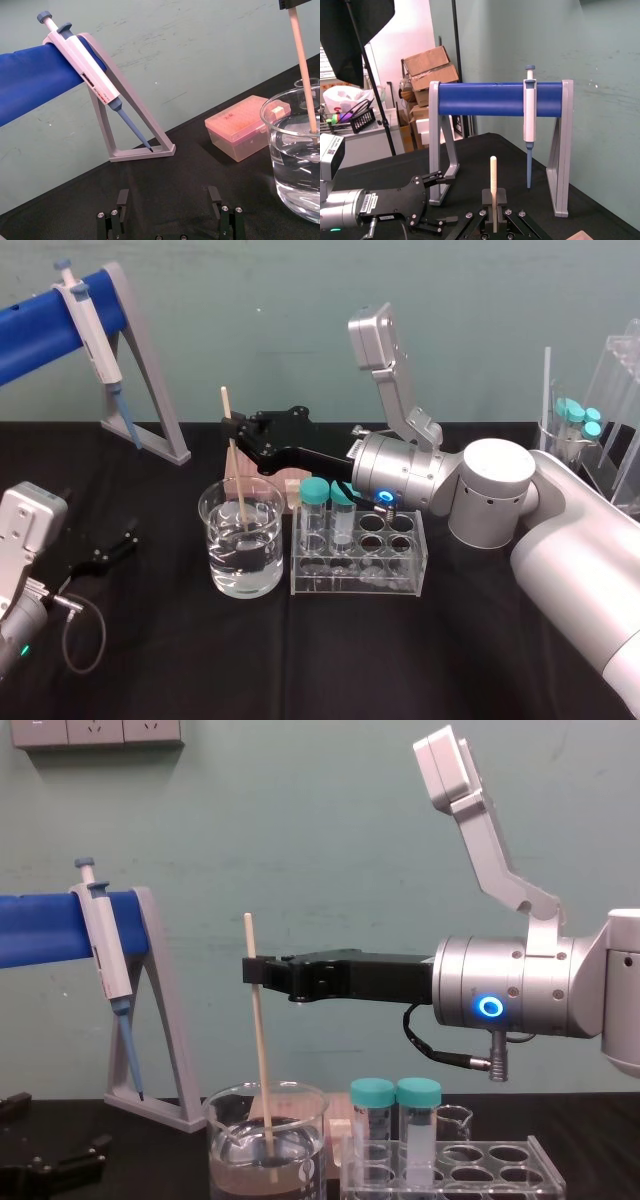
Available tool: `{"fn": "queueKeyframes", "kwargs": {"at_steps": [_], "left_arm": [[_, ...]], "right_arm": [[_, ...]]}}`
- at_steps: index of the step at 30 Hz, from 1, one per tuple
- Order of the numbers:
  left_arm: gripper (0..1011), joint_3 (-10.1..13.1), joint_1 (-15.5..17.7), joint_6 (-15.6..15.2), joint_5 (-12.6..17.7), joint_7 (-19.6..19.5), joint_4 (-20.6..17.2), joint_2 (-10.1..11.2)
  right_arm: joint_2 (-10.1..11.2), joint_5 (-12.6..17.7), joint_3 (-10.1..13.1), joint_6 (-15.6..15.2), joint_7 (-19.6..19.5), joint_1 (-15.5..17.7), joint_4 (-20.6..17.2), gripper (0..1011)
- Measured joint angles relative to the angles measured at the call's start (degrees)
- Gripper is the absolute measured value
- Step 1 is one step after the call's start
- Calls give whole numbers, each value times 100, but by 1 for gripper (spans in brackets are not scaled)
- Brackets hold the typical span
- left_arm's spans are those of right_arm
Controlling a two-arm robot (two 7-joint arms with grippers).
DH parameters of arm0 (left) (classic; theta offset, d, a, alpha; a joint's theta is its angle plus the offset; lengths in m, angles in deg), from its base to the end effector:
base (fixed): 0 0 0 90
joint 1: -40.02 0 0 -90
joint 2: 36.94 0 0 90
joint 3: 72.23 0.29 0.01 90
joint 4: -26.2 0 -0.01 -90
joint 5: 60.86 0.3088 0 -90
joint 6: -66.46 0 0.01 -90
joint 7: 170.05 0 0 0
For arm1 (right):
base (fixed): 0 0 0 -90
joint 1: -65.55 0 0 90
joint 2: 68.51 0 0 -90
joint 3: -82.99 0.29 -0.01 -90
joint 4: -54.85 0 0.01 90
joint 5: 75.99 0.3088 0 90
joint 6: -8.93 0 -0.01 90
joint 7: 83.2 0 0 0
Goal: Hold the thermometer with one hand and immerse one end into the beaker, then reinsert it into the test tube rack.
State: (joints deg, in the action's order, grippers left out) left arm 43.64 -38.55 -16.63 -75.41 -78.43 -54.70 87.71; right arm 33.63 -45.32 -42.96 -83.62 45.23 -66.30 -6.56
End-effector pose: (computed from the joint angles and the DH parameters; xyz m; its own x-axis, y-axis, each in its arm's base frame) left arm 0.3581 0.0827 -0.3023 0.2924 0.8802 0.3737 -0.9552 0.2874 0.0703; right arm 0.4898 0.0687 -0.2013 0.8847 -0.4661 0.0085 0.4662 0.8847 -0.0061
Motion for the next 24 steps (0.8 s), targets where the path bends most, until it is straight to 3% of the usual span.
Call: {"fn": "queueKeyframes", "kwargs": {"at_steps": [13,24], "left_arm": [[1004,0,0,0,0,0,0,0],[1004,0,0,0,0,0,0,0]], "right_arm": [[-21,5,10,152,126,0,-7,46],[57,112,110,266,205,46,-247,46]]}}
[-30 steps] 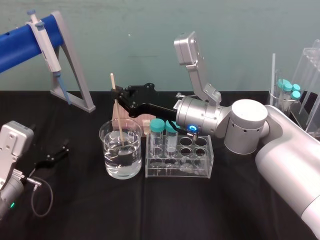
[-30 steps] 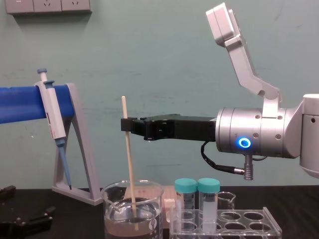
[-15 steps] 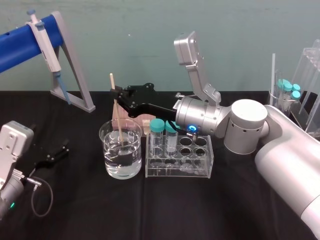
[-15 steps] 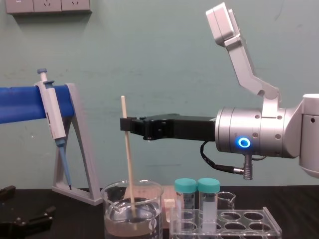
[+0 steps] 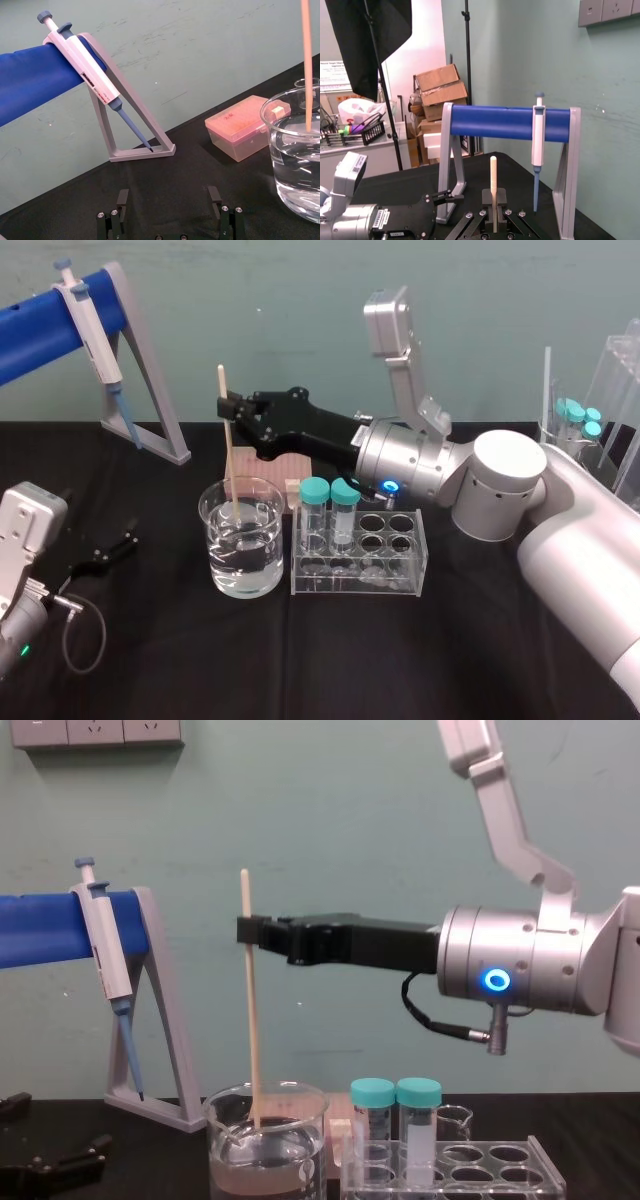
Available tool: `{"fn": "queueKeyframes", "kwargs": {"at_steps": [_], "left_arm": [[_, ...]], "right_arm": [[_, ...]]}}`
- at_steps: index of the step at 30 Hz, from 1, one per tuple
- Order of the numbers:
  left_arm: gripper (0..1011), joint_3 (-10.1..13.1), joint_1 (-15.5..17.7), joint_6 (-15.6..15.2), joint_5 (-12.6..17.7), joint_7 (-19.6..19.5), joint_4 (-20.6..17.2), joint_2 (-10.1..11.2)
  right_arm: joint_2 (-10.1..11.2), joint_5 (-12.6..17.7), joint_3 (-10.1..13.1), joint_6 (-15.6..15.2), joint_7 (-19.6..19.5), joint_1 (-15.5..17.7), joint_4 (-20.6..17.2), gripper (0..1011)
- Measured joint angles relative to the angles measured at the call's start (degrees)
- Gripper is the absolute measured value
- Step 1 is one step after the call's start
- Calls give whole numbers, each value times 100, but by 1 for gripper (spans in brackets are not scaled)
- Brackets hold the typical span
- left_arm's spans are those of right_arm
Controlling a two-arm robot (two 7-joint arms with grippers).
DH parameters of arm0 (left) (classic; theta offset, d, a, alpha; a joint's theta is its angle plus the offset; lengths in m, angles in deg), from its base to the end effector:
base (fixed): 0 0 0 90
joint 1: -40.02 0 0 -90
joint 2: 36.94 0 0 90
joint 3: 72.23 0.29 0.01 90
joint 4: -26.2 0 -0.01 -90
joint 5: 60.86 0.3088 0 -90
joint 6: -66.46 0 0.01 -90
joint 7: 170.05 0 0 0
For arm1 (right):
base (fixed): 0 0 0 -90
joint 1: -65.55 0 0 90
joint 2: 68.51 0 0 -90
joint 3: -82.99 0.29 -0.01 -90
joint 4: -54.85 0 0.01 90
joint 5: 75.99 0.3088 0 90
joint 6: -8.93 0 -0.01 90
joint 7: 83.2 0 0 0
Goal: Hold the thermometer with one hand and immerse one end into the beaker, then reinsert it into the test tube rack.
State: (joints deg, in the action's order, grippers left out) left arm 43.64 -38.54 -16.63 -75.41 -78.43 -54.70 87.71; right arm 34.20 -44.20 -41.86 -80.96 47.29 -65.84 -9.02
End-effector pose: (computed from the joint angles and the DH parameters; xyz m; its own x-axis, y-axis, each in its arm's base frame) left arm 0.3581 0.0827 -0.3022 0.2923 0.8802 0.3738 -0.9552 0.2874 0.0702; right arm 0.4873 0.0660 -0.1907 0.9004 -0.4330 0.0427 0.4295 0.9002 0.0714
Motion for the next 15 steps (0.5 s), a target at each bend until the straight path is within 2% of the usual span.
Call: {"fn": "queueKeyframes", "kwargs": {"at_steps": [11,15], "left_arm": [[1004,0,0,0,0,0,0,0],[1004,0,0,0,0,0,0,0]], "right_arm": [[245,325,181,-385,-76,26,-510,46],[480,533,330,-607,-179,41,-911,46]]}}
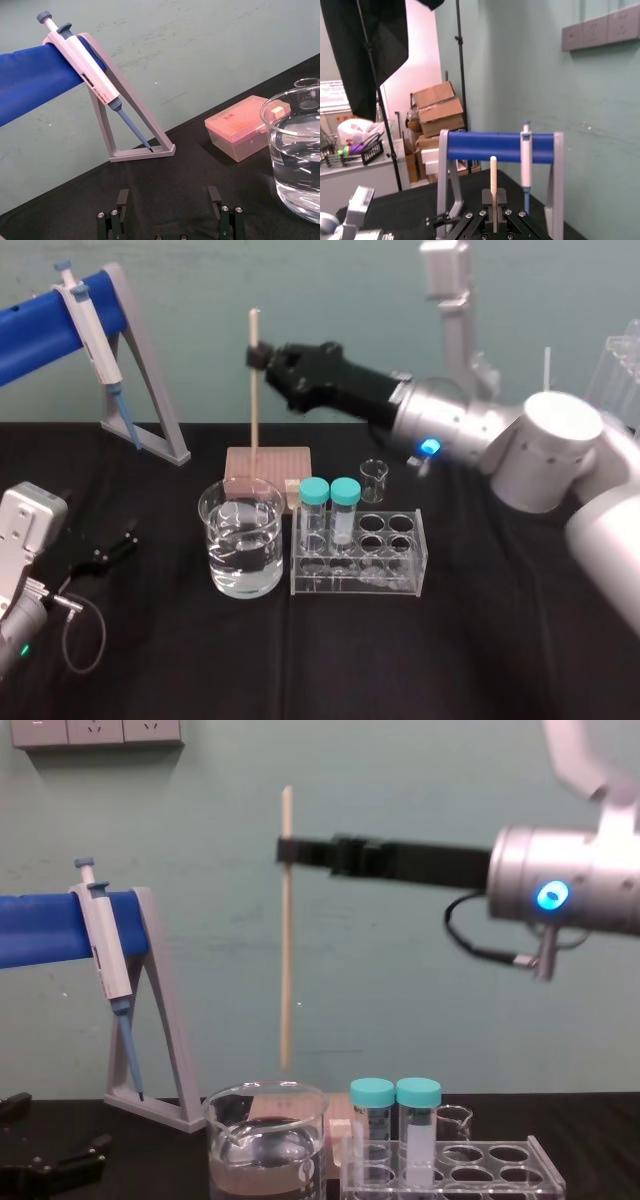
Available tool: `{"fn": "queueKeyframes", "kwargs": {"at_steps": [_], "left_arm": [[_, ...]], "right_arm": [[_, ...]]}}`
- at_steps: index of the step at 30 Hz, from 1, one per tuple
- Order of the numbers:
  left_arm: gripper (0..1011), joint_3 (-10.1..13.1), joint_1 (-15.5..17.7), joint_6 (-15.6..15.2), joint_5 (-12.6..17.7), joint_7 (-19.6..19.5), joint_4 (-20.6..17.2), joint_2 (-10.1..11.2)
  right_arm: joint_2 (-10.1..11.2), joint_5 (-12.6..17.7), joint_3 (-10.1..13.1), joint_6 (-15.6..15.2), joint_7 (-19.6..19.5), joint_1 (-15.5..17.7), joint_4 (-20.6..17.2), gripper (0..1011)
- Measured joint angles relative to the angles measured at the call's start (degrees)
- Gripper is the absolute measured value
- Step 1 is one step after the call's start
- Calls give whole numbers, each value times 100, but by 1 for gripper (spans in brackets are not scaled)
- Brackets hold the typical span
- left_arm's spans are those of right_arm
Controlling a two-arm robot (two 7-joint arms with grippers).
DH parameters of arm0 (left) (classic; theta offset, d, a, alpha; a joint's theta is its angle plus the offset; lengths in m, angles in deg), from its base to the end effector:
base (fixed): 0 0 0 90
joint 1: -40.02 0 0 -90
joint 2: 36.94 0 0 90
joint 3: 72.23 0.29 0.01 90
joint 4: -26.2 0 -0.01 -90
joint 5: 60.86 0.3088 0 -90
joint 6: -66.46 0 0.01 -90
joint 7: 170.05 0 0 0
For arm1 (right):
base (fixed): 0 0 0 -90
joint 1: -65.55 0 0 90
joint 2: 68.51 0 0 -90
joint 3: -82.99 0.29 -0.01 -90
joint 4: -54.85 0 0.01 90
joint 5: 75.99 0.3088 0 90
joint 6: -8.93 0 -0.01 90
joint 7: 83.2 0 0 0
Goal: Hold the thermometer with one hand and immerse one end into the beaker, then reinsert it into the test tube rack.
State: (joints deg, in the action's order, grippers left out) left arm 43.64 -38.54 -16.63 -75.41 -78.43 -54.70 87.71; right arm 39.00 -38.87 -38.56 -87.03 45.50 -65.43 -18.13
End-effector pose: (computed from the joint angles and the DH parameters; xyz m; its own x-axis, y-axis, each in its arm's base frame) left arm 0.3581 0.0827 -0.3022 0.2923 0.8802 0.3738 -0.9552 0.2874 0.0702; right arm 0.4787 0.0376 -0.1466 0.8884 -0.4587 0.0164 0.4534 0.8826 0.1247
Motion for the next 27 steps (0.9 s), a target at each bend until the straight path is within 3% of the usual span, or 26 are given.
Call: {"fn": "queueKeyframes", "kwargs": {"at_steps": [3,12,19,27], "left_arm": [[1004,0,0,0,0,0,0,0],[1004,0,0,0,0,0,0,0],[1004,0,0,0,0,0,0,0],[1004,0,0,0,0,0,0,0]], "right_arm": [[140,108,93,-119,-79,21,-221,46],[839,468,508,-535,-536,354,-1187,46],[1366,717,837,-661,-1044,997,-1865,46],[1765,851,1040,-580,-1385,1611,-2182,46]]}}
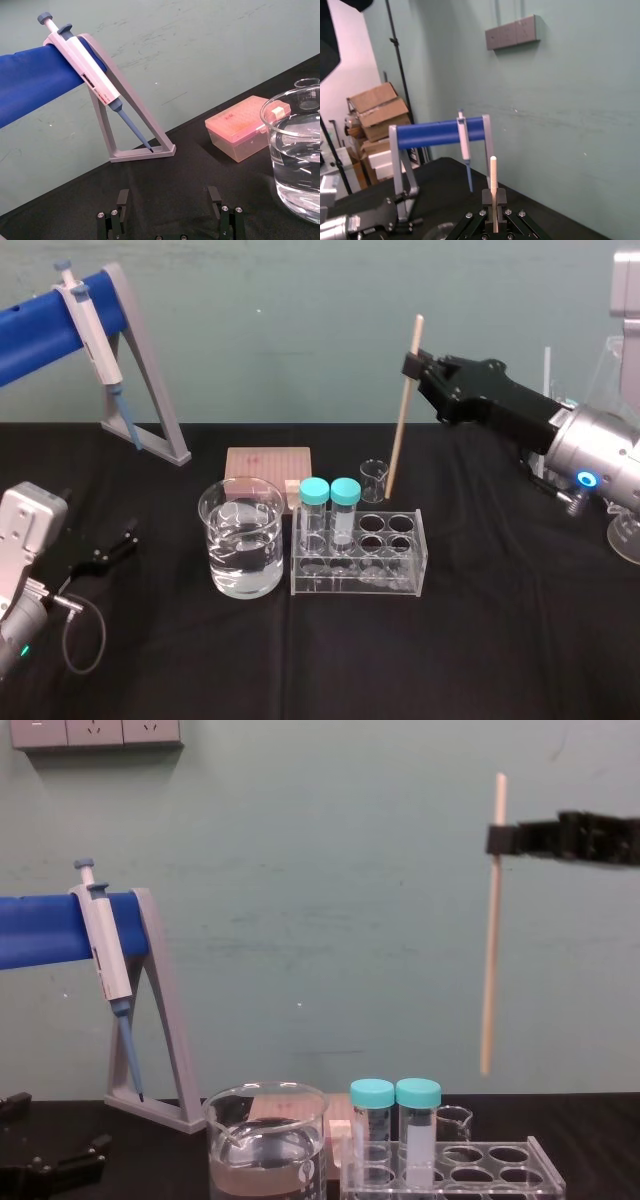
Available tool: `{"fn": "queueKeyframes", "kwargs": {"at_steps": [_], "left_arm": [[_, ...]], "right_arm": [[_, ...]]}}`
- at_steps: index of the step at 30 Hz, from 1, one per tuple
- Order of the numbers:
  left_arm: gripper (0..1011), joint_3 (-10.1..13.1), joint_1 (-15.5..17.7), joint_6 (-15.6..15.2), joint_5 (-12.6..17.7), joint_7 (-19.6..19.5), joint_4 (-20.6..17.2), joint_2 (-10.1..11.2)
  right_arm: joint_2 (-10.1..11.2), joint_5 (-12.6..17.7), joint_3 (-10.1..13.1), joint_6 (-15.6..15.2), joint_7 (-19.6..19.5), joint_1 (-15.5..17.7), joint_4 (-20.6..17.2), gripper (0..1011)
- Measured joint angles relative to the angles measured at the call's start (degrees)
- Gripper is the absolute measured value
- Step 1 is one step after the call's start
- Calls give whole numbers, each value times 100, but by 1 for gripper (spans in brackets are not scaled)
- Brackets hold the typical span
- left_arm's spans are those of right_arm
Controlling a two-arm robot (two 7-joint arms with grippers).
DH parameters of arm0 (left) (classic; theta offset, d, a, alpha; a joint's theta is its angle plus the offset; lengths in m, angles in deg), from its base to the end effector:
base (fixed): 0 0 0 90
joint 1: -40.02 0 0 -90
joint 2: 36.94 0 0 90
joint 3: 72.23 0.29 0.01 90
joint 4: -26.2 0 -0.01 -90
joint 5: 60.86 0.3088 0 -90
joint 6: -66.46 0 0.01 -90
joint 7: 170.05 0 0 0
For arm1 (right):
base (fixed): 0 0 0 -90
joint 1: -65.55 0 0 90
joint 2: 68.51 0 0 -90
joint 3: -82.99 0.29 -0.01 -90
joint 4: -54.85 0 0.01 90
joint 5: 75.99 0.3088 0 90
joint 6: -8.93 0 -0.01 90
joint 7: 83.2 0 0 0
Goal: Hold the thermometer with one hand and immerse one end into the beaker, then reinsert it into the test tube rack.
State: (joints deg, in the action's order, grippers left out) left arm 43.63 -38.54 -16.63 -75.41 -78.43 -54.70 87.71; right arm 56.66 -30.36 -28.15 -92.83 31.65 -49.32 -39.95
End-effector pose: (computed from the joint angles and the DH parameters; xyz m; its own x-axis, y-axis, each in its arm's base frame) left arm 0.3581 0.0827 -0.3022 0.2922 0.8803 0.3738 -0.9553 0.2873 0.0701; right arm 0.4009 -0.0603 -0.1377 0.7271 -0.6856 -0.0361 0.6858 0.7226 0.0867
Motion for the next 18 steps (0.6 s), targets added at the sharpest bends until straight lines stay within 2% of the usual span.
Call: {"fn": "queueKeyframes", "kwargs": {"at_steps": [8,18], "left_arm": [[1004,0,0,0,0,0,0,0],[1004,0,0,0,0,0,0,0]], "right_arm": [[210,-94,47,155,-87,301,-5,46],[154,-310,-56,213,-87,389,135,46]]}}
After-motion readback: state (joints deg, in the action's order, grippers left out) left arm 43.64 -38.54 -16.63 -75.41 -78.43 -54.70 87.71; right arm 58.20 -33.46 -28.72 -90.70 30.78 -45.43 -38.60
